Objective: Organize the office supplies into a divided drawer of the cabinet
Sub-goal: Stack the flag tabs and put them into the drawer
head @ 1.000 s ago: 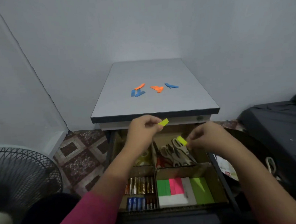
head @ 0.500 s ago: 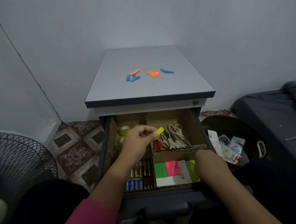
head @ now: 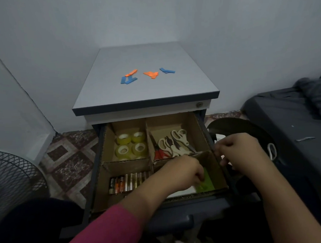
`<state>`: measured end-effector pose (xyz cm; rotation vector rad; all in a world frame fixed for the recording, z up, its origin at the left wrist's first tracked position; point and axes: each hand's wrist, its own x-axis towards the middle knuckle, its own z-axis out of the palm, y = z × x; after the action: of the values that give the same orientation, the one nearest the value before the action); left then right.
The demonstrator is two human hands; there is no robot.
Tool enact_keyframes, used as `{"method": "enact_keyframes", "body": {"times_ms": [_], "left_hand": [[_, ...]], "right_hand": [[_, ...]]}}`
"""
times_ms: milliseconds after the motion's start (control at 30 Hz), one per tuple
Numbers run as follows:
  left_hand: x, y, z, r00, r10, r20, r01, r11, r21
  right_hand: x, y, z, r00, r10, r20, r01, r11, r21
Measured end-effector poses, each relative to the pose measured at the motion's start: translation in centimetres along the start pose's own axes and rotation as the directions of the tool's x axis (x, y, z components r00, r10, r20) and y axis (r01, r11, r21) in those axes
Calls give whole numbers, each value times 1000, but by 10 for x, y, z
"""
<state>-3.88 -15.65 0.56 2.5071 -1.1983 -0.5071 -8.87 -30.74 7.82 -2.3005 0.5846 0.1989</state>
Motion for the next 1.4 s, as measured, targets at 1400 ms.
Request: {"method": "enact_keyframes", "body": {"times_ms": [1400], "left_hand": [[-57,-39,-1,991,-34,-128,42,997,59]], "right_hand": [[17,11,73,985,-150,89,173,770,-615]]}}
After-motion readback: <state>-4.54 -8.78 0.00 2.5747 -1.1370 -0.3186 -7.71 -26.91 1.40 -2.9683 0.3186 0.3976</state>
